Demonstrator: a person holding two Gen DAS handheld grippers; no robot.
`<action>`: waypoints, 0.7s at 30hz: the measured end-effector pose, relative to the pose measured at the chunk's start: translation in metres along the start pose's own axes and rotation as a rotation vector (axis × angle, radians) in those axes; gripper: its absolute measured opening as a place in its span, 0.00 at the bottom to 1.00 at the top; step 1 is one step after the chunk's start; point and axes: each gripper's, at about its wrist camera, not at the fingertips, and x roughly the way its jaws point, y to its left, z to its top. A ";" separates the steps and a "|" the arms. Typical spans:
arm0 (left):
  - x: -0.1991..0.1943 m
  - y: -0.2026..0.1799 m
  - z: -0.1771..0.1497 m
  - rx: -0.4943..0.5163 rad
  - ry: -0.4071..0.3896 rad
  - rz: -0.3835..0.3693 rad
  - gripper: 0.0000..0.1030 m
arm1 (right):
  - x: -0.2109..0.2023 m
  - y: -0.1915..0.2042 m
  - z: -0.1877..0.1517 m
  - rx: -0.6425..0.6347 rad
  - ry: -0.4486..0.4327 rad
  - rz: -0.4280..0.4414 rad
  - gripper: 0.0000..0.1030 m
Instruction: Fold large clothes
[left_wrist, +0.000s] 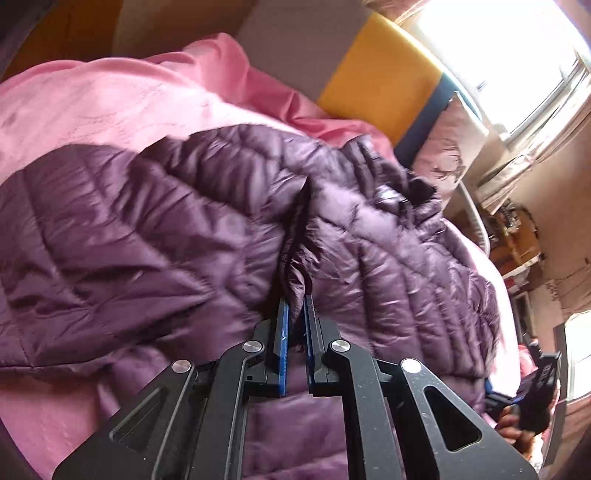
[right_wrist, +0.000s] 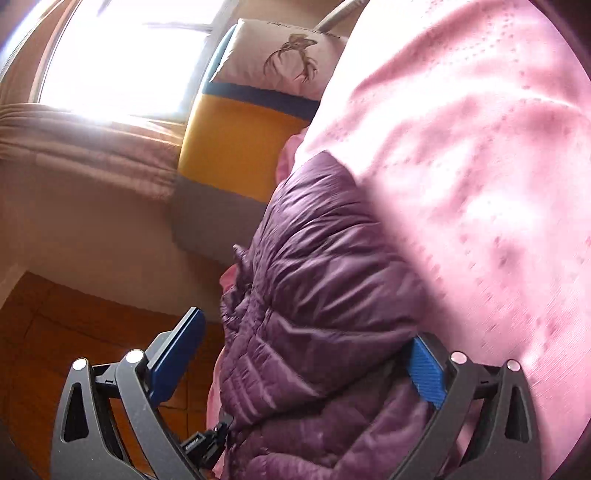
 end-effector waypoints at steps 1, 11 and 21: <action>0.002 0.003 -0.003 -0.002 0.005 0.003 0.06 | -0.002 0.000 0.001 -0.001 0.005 -0.006 0.92; 0.000 -0.017 -0.016 0.125 -0.030 0.013 0.06 | -0.010 0.080 -0.027 -0.486 0.004 -0.316 0.93; 0.015 -0.012 -0.019 0.142 -0.016 0.039 0.06 | 0.092 0.059 -0.026 -0.687 0.087 -0.632 0.88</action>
